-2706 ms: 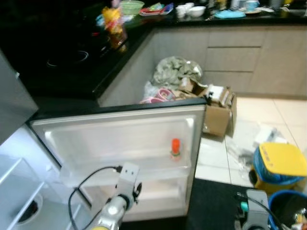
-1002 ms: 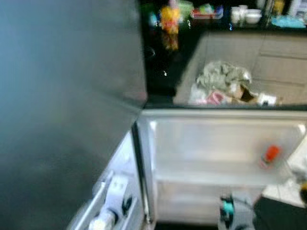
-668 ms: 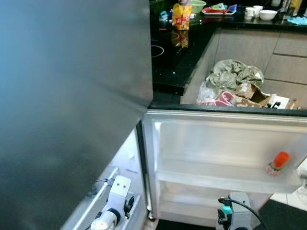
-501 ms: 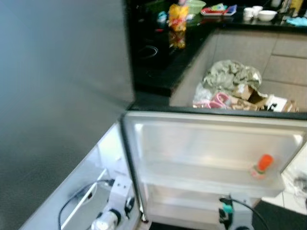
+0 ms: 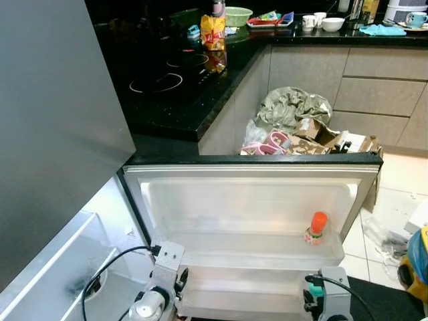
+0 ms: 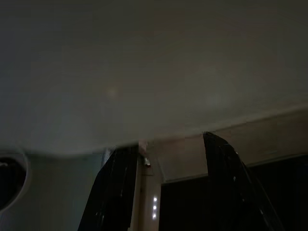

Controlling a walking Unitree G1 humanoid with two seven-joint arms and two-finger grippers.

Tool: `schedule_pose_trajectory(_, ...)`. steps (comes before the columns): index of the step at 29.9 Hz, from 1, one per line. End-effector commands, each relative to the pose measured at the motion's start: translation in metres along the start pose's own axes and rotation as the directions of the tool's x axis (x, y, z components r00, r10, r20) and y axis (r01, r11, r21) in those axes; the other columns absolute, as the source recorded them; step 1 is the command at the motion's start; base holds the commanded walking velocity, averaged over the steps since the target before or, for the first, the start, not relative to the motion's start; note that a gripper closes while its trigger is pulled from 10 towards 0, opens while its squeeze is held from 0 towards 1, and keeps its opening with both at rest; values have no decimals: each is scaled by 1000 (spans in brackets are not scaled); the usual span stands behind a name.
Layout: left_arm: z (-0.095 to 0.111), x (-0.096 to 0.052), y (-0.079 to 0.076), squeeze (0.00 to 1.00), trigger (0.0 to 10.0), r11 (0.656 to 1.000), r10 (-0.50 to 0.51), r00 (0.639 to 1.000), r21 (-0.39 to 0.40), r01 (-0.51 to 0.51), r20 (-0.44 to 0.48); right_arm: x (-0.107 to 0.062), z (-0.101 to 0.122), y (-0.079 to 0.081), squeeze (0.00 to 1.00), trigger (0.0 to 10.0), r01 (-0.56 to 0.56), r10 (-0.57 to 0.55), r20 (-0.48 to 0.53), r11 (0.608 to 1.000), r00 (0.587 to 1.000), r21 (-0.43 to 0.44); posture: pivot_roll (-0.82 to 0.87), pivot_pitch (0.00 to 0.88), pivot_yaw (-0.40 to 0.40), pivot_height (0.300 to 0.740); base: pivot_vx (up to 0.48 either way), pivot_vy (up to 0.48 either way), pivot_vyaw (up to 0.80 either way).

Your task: Restocking fridge

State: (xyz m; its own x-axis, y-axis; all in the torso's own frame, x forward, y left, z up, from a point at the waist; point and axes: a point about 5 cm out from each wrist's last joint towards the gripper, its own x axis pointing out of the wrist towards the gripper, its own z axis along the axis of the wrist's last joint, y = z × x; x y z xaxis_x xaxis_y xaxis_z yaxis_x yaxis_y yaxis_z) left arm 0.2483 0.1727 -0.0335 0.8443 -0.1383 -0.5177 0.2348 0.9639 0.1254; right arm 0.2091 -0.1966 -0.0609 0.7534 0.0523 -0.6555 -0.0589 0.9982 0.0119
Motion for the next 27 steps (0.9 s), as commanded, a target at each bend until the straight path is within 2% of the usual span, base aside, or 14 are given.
schedule_pose_trajectory(1, -6, -3, 5, 0, 10000, 1000, 11, 1000, 0, -11, -21, 3, 9, 5, 0, 10000, -25, 25, 42, 1000, 999, -12, -83, 5, 47, 740, 0, 0, 0)
schedule_pose_trajectory(2, -6, -3, 6, 0, 10000, 1000, 18, 1000, -5, -18, -20, 4, 13, 16, 0, 10000, -104, 106, 58, 994, 993, -34, -85, 4, 48, 740, 0, 0, 0)
schedule_pose_trajectory(6, -5, -2, 9, 0, 10000, 999, 34, 999, -30, -35, -20, 6, 20, 26, 0, 10000, -179, 184, 85, 982, 979, -65, -84, 6, 49, 740, 0, 0, 0)
schedule_pose_trajectory(9, -3, -1, 12, 0, 10000, 998, 41, 999, -43, -41, -20, 6, 30, 38, 0, 10000, -252, 274, 118, 952, 954, -172, -76, 12, 44, 740, 0, 0, 0)
schedule_pose_trajectory(17, -2, -2, 14, 0, 10000, 998, 49, 999, -45, -50, -18, 8, 38, 38, 0, 10000, -262, 285, 140, 952, 948, -159, -69, 21, 43, 735, 0, 0, 0)
schedule_pose_trajectory(27, 0, -1, 13, 0, 10000, 998, 33, 999, -50, -33, -5, 8, 42, 40, 0, 10000, -290, 315, 151, 942, 937, -168, -70, 37, 44, 695, 0, 0, 0)
